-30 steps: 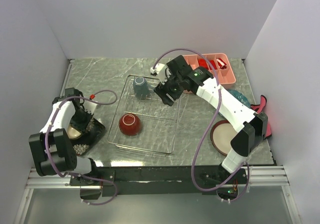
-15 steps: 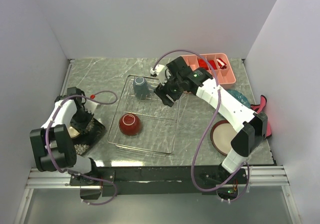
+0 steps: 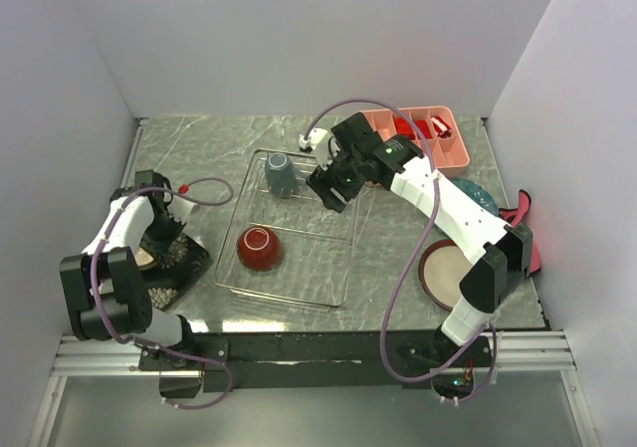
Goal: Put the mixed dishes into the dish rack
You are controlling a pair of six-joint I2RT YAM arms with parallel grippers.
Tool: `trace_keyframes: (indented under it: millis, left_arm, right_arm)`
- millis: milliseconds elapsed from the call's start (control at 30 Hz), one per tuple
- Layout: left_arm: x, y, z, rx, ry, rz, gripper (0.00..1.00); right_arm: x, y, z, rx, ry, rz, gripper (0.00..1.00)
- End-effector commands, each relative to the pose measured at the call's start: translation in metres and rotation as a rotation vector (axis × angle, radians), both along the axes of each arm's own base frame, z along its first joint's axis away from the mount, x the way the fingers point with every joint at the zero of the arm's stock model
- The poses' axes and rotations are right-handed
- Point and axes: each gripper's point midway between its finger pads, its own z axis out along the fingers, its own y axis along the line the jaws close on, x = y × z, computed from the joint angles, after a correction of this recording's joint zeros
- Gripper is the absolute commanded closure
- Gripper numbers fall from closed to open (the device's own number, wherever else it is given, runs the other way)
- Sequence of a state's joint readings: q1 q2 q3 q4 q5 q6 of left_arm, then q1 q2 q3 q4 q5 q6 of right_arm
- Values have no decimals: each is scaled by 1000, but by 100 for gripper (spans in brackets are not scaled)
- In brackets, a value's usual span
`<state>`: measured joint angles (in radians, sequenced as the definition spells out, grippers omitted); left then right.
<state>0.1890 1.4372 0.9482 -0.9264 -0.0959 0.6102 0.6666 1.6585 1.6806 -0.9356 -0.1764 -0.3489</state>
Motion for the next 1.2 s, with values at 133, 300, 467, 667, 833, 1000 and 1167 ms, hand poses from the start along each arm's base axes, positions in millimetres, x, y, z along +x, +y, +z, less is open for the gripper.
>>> trace_keyframes:
  millis: [133, 300, 467, 667, 833, 1000, 1167]
  left_arm:
    - [19, -27, 56, -135, -141, -57, 99]
    - [52, -76, 144, -380, -421, -111, 99]
    - [61, -162, 219, -880, -573, -252, 99]
    - [22, -251, 279, -1429, -692, -446, 99]
    - [-10, -304, 272, -1605, -655, -578, 99]
    - [-41, -348, 256, -1793, -489, -570, 99]
    - [-37, -365, 226, -1788, -372, -448, 99]
  right_arm:
    - [8, -2, 31, 45, -97, -15, 22]
    - [17, -15, 42, 46, -158, -84, 22]
    - [39, -52, 46, -33, -251, -237, 22]
    - [68, -130, 73, -110, -398, -566, 8]
    - [65, -174, 74, -149, -400, -666, 6]
    - [52, -192, 64, -189, -391, -672, 6]
    - [45, -197, 56, -202, -373, -663, 6]
